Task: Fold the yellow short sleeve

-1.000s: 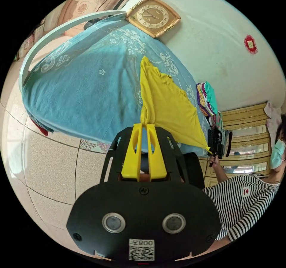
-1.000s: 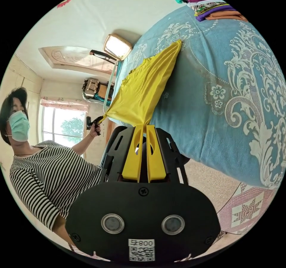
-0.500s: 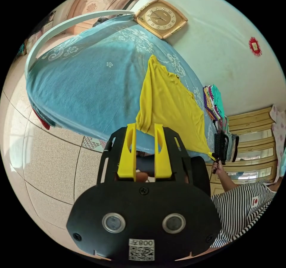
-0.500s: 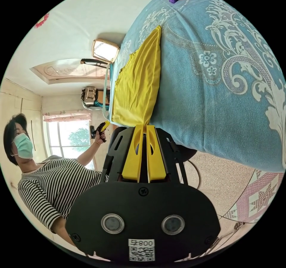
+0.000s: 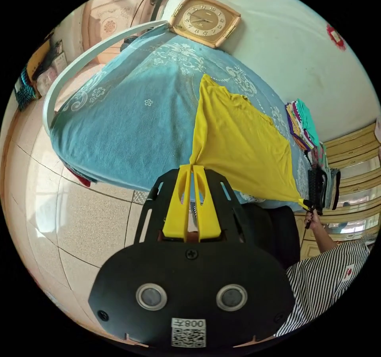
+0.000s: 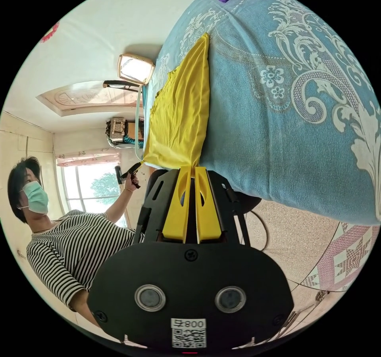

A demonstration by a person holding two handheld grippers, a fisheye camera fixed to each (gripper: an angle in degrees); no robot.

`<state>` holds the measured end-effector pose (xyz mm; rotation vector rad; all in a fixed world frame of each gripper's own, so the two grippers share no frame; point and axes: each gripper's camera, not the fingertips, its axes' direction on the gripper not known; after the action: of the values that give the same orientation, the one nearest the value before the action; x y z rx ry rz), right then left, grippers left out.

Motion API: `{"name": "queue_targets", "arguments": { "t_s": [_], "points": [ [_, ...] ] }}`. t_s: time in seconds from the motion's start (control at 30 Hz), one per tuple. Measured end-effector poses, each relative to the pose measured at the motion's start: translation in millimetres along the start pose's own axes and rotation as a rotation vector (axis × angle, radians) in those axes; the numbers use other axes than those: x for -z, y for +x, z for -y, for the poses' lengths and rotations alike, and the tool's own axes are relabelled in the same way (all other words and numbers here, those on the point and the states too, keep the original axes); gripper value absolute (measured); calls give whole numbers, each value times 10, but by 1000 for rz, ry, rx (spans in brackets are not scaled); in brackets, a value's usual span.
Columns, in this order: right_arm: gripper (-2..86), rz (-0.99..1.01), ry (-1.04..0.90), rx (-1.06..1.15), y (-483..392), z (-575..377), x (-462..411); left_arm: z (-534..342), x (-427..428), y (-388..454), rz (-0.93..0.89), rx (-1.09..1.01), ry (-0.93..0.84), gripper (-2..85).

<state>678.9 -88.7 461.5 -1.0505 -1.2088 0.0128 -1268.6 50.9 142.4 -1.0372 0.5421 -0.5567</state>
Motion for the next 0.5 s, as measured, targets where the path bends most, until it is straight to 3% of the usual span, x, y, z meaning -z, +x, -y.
{"name": "queue_targets", "arguments": {
  "t_s": [0.1, 0.27, 0.37, 0.5],
  "points": [
    [15, 11, 3, -1, 15, 14, 26, -2, -72, -100, -84, 13, 10, 5],
    [15, 2, -33, -14, 70, 81, -38, -118, -653, -290, -129, 130, -118, 4],
    [15, 10, -37, -24, 117, 97, -61, -249, -804, -277, -187, 188, -68, 4],
    [15, 21, -32, -26, 165, 108, -62, -389, -880, -142, -97, 202, -30, 4]
  ]
}}
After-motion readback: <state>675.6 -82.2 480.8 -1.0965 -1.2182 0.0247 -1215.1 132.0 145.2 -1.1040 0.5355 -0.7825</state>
